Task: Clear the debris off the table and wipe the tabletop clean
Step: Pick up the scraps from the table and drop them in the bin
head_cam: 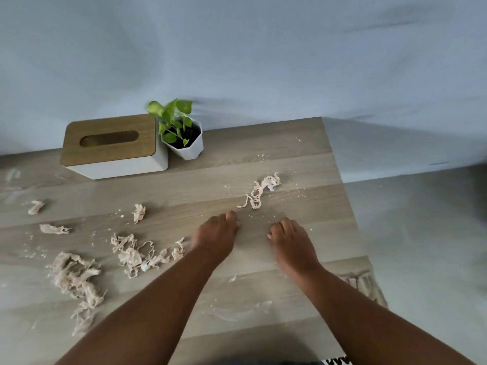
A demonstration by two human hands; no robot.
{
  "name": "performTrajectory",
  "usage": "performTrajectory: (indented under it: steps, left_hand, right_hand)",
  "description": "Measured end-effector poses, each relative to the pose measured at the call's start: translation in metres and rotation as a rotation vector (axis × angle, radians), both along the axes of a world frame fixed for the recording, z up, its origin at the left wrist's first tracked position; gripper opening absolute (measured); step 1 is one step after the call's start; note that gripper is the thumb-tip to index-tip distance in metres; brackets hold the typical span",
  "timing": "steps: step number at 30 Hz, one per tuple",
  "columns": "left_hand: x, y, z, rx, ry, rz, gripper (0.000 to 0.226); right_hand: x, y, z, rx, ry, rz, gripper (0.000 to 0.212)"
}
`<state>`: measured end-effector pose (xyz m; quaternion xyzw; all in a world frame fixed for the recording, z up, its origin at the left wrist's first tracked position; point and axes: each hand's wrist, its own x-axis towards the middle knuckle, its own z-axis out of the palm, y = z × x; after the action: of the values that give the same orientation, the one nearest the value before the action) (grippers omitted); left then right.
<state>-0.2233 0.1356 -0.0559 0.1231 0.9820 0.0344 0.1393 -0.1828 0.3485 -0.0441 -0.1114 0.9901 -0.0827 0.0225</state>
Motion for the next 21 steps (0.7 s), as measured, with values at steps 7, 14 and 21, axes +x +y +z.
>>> performTrajectory:
  steps: [7, 14, 21]
  left_hand:
    - [0.003, -0.008, 0.012, 0.285, -0.167, 0.157, 0.023]
    - [0.035, -0.020, 0.025, 0.508, -0.139, 0.313, 0.019]
    - [0.051, -0.056, 0.042, 0.541, -0.061, 0.353, 0.022]
  right_hand:
    - [-0.016, 0.002, 0.005, -0.218, -0.068, -0.046, 0.010]
    - [-0.036, -0.005, 0.008, -0.321, -0.098, 0.001, 0.044]
    - [-0.065, -0.006, 0.014, -0.347, -0.075, 0.014, 0.041]
